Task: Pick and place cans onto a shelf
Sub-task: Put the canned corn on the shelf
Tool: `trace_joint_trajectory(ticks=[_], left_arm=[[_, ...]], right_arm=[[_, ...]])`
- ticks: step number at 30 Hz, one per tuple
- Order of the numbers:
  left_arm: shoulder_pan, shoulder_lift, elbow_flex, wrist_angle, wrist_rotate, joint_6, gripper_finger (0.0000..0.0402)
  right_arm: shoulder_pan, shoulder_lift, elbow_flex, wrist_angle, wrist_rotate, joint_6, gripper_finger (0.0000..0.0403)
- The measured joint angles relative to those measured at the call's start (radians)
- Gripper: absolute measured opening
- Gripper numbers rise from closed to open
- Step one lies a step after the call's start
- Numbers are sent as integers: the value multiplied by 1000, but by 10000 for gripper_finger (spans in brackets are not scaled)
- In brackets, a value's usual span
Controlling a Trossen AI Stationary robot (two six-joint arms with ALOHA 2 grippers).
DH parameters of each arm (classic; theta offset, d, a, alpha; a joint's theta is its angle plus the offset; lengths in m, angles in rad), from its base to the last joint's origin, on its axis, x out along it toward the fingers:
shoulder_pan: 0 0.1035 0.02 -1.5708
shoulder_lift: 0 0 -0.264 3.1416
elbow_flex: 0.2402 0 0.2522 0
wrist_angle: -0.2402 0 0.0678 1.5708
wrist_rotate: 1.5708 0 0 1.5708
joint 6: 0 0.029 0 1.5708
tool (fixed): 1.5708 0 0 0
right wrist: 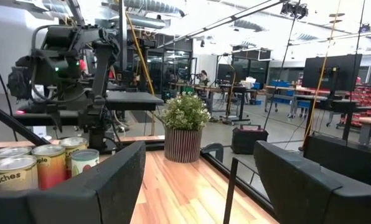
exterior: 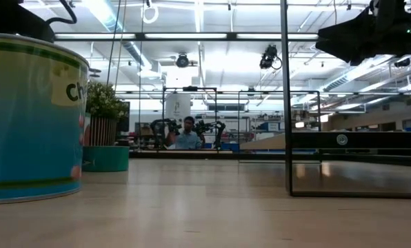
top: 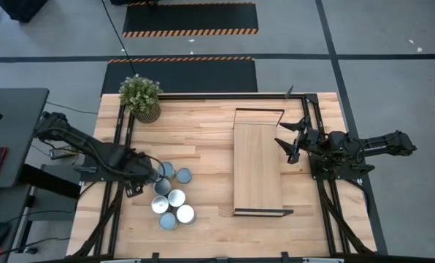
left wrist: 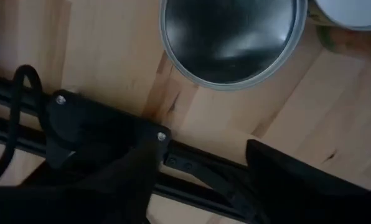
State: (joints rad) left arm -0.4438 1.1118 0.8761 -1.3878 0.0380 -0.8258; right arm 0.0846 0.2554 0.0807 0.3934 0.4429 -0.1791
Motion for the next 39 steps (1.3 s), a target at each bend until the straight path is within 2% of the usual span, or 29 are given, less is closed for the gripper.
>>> trace_joint_trajectory(ticks=[4,8,14,32,39], left_arm=[[-13,31,0,41,-23,-5,320],[-2,77,0,100,-43,20,341],[28,141,-1,109,-46,98,335],[121,231,-1,204,-110,289,330],[140,230,-1,219,-154,326,305]], right_arm=[[1,0,0,4,0,0,307],[1,0,0,10,-16,4,307],[1,0,0,25,-55,5,307],[1,0,0,23,-56,9,307],[1,1,0,20,-58,20,307]])
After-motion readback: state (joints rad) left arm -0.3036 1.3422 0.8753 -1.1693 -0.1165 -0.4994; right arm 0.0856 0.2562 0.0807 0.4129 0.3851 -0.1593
